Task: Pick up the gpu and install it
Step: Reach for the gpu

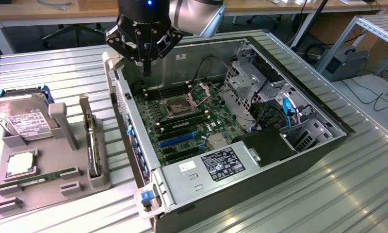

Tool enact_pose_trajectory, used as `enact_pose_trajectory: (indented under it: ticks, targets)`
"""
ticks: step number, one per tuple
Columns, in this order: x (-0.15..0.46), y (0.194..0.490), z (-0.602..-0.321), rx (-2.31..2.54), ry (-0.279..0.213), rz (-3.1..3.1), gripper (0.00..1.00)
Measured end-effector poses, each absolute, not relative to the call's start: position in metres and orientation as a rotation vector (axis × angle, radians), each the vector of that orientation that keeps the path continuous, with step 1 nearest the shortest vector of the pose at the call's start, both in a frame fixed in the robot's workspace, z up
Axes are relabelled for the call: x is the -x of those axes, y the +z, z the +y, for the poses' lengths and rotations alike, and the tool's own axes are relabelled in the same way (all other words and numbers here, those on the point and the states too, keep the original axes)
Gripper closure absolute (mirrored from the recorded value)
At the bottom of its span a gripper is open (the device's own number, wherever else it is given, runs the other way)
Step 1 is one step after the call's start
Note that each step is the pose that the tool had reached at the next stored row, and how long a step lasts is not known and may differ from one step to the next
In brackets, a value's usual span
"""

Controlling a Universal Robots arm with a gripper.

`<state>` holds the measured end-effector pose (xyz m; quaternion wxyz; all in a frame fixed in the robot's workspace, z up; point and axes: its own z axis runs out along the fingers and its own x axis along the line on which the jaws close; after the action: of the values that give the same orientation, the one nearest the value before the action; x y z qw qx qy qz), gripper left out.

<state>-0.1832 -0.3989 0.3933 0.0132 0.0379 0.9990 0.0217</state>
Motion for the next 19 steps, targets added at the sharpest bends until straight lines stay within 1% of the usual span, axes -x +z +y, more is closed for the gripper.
enact_pose_trajectory:
  ticks: [19]
  targets:
    - [0.197, 0.393, -0.399, -0.118, 0.068, 3.112, 0.89]
